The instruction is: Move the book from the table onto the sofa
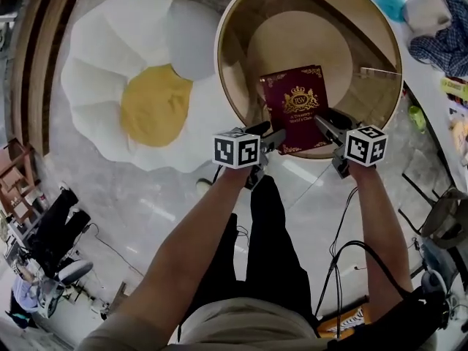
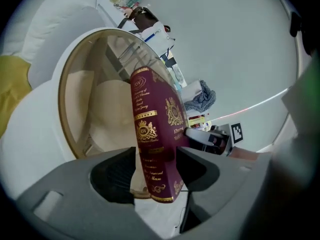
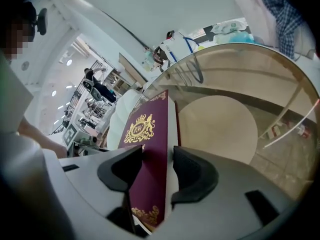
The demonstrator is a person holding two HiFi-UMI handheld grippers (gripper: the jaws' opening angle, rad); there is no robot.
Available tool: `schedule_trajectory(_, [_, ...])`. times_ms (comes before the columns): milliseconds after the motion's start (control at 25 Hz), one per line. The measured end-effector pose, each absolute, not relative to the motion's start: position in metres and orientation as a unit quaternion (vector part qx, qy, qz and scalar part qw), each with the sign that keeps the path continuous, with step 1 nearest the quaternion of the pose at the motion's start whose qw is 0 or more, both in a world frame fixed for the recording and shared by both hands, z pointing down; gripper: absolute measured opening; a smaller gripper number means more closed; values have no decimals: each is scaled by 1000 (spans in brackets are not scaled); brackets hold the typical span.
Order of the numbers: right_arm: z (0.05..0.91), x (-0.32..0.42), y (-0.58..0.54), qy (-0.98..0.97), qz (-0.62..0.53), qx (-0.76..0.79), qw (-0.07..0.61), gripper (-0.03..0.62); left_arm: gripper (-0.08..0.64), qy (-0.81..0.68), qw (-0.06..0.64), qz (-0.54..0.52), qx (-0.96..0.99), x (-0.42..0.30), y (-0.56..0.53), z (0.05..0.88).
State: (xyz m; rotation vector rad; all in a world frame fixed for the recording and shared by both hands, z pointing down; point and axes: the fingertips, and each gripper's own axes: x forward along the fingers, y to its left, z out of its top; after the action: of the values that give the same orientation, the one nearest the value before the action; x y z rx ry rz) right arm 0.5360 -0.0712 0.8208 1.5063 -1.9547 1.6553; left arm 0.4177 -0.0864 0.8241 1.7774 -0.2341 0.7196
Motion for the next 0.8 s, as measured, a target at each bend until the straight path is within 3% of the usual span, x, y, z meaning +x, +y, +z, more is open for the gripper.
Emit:
schedule_trajectory(440, [787,498,-83,-666,541,508,77,173,241,-129,576,263,763,386,-106,799])
schedule_trajectory(800, [759,391,-104,-699,532,470,90,170,241,-185,556,214,782,278,-137,759])
